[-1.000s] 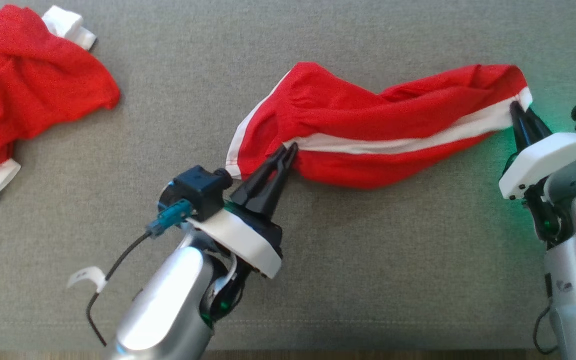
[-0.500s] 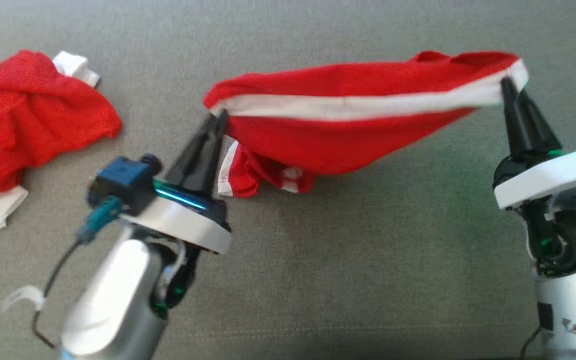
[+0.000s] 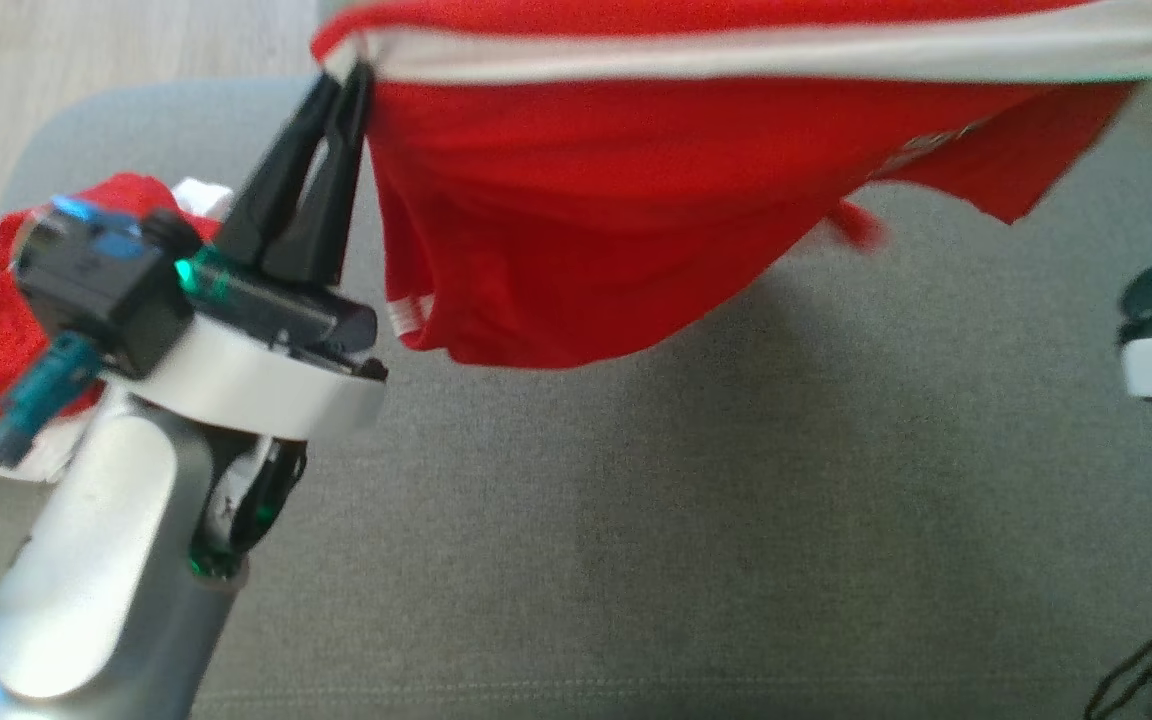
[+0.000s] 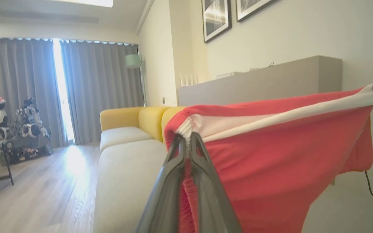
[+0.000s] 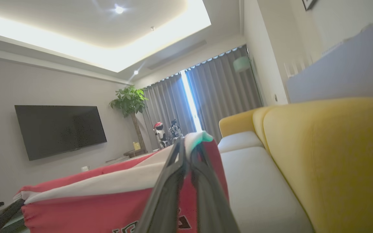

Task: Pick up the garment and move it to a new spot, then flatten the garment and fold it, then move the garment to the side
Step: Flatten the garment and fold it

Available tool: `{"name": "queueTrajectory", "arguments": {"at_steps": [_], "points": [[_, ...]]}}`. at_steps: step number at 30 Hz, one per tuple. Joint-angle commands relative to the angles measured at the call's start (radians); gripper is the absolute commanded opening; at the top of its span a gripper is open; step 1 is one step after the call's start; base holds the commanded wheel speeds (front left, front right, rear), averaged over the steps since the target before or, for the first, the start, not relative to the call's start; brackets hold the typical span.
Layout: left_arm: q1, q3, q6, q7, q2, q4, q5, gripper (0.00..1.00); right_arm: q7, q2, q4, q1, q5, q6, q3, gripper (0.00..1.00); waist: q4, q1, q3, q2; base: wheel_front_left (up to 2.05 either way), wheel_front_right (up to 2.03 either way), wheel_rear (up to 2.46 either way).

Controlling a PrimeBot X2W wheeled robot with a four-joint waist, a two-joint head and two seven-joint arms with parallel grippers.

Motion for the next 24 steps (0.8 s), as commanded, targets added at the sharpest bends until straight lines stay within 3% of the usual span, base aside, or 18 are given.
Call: {"name": "queueTrajectory", "arguments": {"at_steps": [1,8,14,21,24], "points": [[-0.062,0.057,0.013,0.014,0.037,-0.054,0.01,0.0,0.008,0.0,-0.06,-0.03,-0.012,-0.001,0.001,0.0,0.0,0.0,-0.024,0.0,0.0,0.0,0.0],[-0.069,0.054,0.03,0.078,0.046,-0.145,0.007,0.0,0.078,0.019,-0.125,-0.013,-0.029,-0.001,-0.033,0.0,-0.013,0.0,-0.037,0.0,0.0,0.0,0.0],[-0.085,0.061,0.036,0.067,0.03,-0.123,-0.011,0.0,0.099,0.032,-0.095,-0.036,-0.026,-0.001,-0.028,0.0,-0.016,0.0,0.027,0.0,0.0,0.0,0.0],[-0.218,0.094,-0.002,0.019,0.01,0.037,-0.052,0.0,0.078,0.022,0.073,-0.22,0.005,-0.001,-0.01,0.0,-0.036,0.0,0.127,0.0,0.0,0.0,0.0],[-0.401,0.094,-0.043,-0.026,-0.012,0.201,-0.043,0.0,0.045,-0.001,0.236,-0.439,0.009,-0.001,0.031,0.0,-0.049,0.0,0.19,0.0,0.0,0.0,0.0]]}}
